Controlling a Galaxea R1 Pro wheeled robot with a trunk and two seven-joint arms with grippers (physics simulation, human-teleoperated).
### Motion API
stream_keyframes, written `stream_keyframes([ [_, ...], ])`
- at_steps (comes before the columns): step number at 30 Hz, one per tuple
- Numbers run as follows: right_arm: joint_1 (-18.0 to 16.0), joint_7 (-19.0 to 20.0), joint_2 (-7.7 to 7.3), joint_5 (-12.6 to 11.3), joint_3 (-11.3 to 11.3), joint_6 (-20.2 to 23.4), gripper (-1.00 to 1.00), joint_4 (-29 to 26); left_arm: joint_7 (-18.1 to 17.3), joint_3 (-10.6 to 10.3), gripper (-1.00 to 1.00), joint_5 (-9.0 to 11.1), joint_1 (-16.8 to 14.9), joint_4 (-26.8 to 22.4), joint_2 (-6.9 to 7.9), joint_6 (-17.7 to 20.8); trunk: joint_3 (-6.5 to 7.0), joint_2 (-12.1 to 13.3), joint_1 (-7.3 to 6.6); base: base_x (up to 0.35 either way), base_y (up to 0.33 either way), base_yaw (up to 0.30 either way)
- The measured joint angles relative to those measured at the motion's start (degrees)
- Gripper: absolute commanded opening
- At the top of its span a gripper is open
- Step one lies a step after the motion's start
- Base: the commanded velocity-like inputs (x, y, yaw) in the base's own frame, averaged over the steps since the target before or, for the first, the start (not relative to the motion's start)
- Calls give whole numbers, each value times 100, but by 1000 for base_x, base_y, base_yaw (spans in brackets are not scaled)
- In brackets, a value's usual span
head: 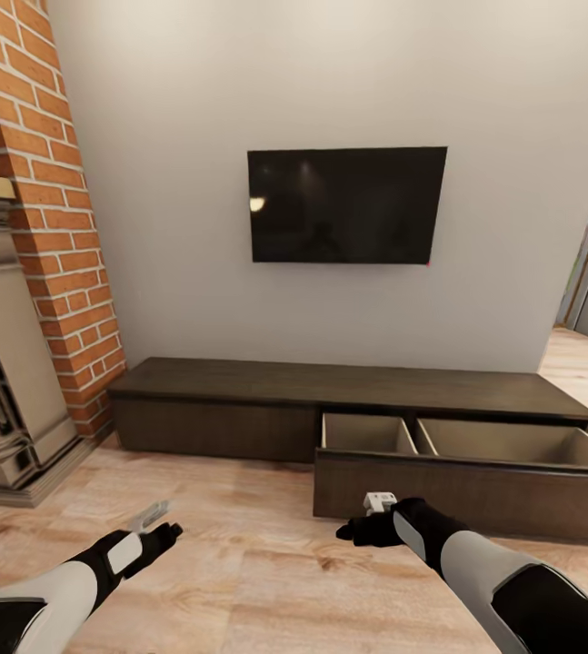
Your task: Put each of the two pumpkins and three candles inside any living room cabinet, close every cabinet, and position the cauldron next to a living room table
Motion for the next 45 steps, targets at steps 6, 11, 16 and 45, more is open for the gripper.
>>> stream_keyframes([
  [6,0,-1,0,419,-7,-10,100,1,2,-3,100,-9,2,106,-6,-113,102,241,-132,0,0,275],
  [11,1,-1,0,455,-13,-11,100,1,3,-3,100,-9,2,113,-9,-120,169,441,-242,0,0,254],
  [16,1,-1,0,457,-10,-11,100,1,3,-3,100,-9,2,120,-9,-120,229,642,-352,0,0,239],
  [45,9,-1,8,467,2,-39,100,1,1,-3,100,-10,3,129,-35,-125,667,1726,-945,0,0,277],
])
